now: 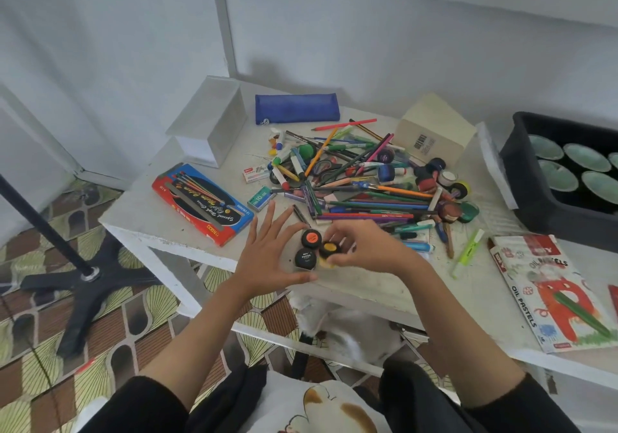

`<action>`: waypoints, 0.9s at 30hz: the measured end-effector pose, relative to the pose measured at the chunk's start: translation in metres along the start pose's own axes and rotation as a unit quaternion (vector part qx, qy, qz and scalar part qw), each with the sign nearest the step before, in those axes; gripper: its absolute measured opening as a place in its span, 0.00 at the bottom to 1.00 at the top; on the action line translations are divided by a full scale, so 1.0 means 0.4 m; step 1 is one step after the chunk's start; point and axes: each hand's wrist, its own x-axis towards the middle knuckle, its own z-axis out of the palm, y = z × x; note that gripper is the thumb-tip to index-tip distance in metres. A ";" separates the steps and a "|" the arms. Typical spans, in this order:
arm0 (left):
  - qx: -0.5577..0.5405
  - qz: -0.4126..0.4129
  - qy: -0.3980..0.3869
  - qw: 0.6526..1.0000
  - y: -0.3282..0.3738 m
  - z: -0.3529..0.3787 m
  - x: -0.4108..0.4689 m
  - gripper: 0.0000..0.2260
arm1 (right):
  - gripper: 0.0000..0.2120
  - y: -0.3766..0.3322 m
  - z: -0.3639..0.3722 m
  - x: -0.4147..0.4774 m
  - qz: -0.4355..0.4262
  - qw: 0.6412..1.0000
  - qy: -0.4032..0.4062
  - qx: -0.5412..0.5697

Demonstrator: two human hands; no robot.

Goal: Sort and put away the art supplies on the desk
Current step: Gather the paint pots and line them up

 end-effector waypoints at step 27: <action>0.011 -0.002 -0.003 1.000 -0.002 0.004 -0.004 0.42 | 0.14 0.304 -0.203 -0.057 0.227 0.894 0.359 -0.144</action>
